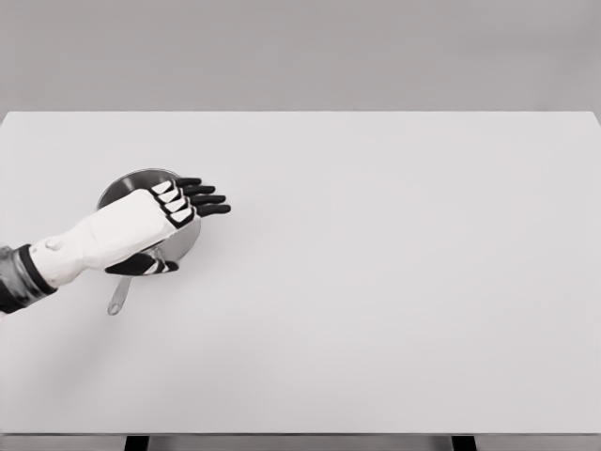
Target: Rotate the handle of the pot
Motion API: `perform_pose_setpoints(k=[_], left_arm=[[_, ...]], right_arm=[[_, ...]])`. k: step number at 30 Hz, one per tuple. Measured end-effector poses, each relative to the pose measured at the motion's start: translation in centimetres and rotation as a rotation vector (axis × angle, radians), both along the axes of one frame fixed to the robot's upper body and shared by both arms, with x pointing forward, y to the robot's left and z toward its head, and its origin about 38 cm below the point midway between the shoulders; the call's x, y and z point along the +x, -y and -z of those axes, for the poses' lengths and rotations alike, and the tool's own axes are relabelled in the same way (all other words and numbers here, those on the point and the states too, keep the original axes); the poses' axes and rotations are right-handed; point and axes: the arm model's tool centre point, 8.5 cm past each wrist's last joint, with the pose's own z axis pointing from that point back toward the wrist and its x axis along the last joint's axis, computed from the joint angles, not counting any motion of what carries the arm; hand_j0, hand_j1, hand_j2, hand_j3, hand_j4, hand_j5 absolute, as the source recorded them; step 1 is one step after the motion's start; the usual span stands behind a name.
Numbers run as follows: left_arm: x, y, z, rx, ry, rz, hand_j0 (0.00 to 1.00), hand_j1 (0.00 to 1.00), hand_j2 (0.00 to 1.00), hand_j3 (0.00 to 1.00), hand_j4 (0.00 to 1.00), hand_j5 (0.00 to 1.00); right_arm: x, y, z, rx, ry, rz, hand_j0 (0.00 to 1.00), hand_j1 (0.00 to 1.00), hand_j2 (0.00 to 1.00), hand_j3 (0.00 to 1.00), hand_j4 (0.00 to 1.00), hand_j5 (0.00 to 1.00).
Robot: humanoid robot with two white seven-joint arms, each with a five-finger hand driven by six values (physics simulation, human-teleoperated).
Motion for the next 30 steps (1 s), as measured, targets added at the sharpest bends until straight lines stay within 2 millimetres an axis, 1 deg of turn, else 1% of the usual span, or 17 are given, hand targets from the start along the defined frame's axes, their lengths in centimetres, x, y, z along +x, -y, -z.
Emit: perform_pose_setpoints(k=[7, 9, 11, 14, 26, 30], left_arm=[[-0.1, 0.5, 0.6, 0.031, -0.003, 0.013, 1.0, 1.0, 1.0, 1.0, 1.0, 1.0], [-0.1, 0.4, 0.5, 0.041, 0.003, 0.014, 1.0, 1.0, 1.0, 1.0, 1.0, 1.0], [0.2, 0.2, -0.1, 0.056, 0.02, 0.013, 1.0, 1.0, 1.0, 1.0, 1.0, 1.0], [0.2, 0.0, -0.2, 0.076, 0.02, 0.015, 1.0, 1.0, 1.0, 1.0, 1.0, 1.0], [-0.5, 1.0, 1.7, 0.14, -0.017, 0.061, 1.0, 1.0, 1.0, 1.0, 1.0, 1.0], [-0.6, 1.2, 2.1, 0.154, -0.019, 0.066, 1.0, 1.0, 1.0, 1.0, 1.0, 1.0]], right_arm=[[0.0, 0.0, 0.0, 0.0, 0.0, 0.0, 1.0, 1.0, 1.0, 1.0, 1.0, 1.0], [0.0, 0.0, 0.0, 0.0, 0.0, 0.0, 1.0, 1.0, 1.0, 1.0, 1.0, 1.0], [0.0, 0.0, 0.0, 0.0, 0.0, 0.0, 1.0, 1.0, 1.0, 1.0, 1.0, 1.0], [0.0, 0.0, 0.0, 0.0, 0.0, 0.0, 1.0, 1.0, 1.0, 1.0, 1.0, 1.0], [0.0, 0.0, 0.0, 0.0, 0.0, 0.0, 1.0, 1.0, 1.0, 1.0, 1.0, 1.0], [0.0, 0.0, 0.0, 0.0, 0.0, 0.0, 1.0, 1.0, 1.0, 1.0, 1.0, 1.0]])
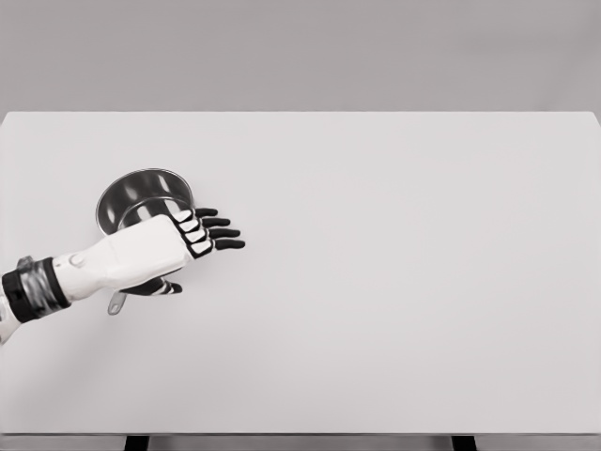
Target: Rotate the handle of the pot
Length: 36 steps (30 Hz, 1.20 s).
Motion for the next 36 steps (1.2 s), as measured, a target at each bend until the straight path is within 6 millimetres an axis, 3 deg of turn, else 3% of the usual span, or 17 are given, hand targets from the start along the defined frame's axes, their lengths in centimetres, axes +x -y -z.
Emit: perform_pose_setpoints(k=[36], left_arm=[[0.2, -1.2, 0.3, 0.041, 0.0, -0.025, 1.0, 1.0, 1.0, 1.0, 1.0, 1.0]], right_arm=[[0.0, 0.0, 0.0, 0.0, 0.0, 0.0, 1.0, 1.0, 1.0, 1.0, 1.0, 1.0]])
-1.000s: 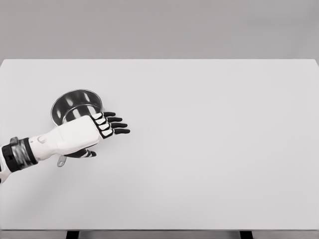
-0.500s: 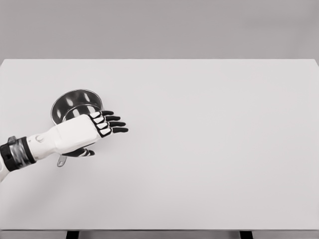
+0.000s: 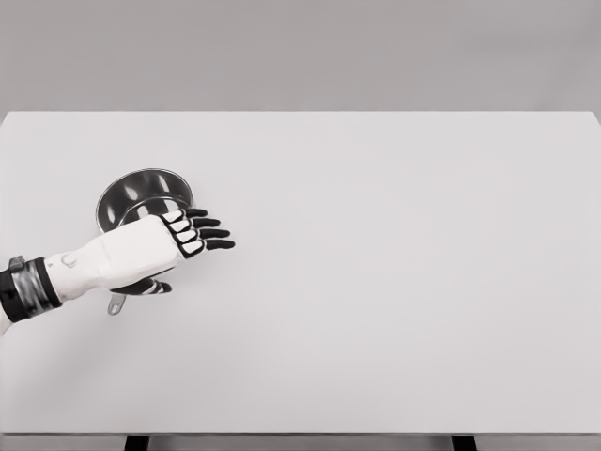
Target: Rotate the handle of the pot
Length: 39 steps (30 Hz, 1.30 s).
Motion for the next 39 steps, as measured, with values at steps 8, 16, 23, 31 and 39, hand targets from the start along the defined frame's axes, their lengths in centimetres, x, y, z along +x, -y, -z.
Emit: perform_pose_setpoints(k=[8, 16, 23, 31, 39], left_arm=[[0.4, -0.9, 0.8, 0.011, -0.022, -0.028, 1.0, 1.0, 1.0, 1.0, 1.0, 1.0], [0.5, -1.6, 0.8, 0.029, -0.029, -0.039, 1.0, 1.0, 1.0, 1.0, 1.0, 1.0], [0.5, -2.2, 0.5, 0.044, -0.028, -0.045, 1.0, 1.0, 1.0, 1.0, 1.0, 1.0], [0.5, -2.8, 0.2, 0.051, -0.028, -0.052, 1.0, 1.0, 1.0, 1.0, 1.0, 1.0], [0.6, -3.3, -0.2, 0.052, -0.027, -0.059, 1.0, 1.0, 1.0, 1.0, 1.0, 1.0]], right_arm=[[0.0, 0.0, 0.0, 0.0, 0.0, 0.0, 1.0, 1.0, 1.0, 1.0, 1.0, 1.0], [0.0, 0.0, 0.0, 0.0, 0.0, 0.0, 1.0, 1.0, 1.0, 1.0, 1.0, 1.0], [0.0, 0.0, 0.0, 0.0, 0.0, 0.0, 1.0, 1.0, 1.0, 1.0, 1.0, 1.0], [0.0, 0.0, 0.0, 0.0, 0.0, 0.0, 1.0, 1.0, 1.0, 1.0, 1.0, 1.0], [0.0, 0.0, 0.0, 0.0, 0.0, 0.0, 1.0, 1.0, 1.0, 1.0, 1.0, 1.0]])
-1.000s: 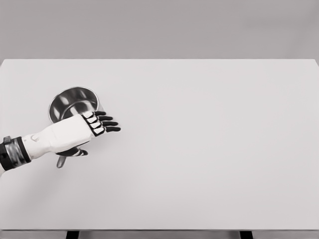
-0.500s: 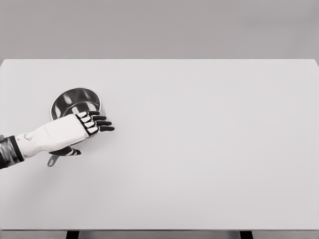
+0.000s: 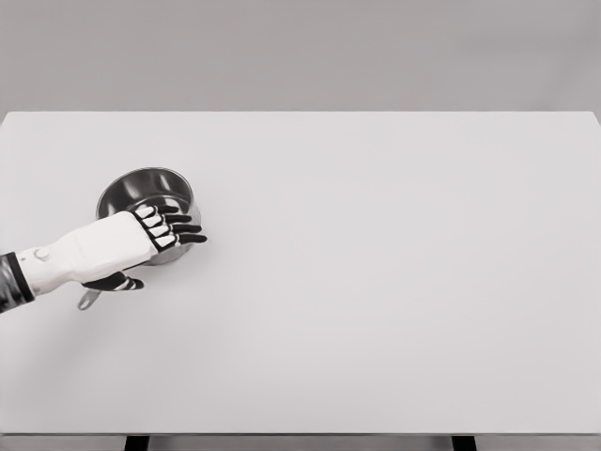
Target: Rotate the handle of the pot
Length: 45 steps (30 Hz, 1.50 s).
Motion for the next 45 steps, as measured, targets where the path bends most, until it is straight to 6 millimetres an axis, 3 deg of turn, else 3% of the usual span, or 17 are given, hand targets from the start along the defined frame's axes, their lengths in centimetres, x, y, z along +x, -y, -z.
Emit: perform_pose_setpoints(k=[45], left_arm=[[1.4, -3.9, -0.4, -0.001, -0.004, -0.116, 1.0, 1.0, 1.0, 1.0, 1.0, 1.0]], right_arm=[[0.0, 0.0, 0.0, 0.0, 0.0, 0.0, 1.0, 1.0, 1.0, 1.0, 1.0, 1.0]])
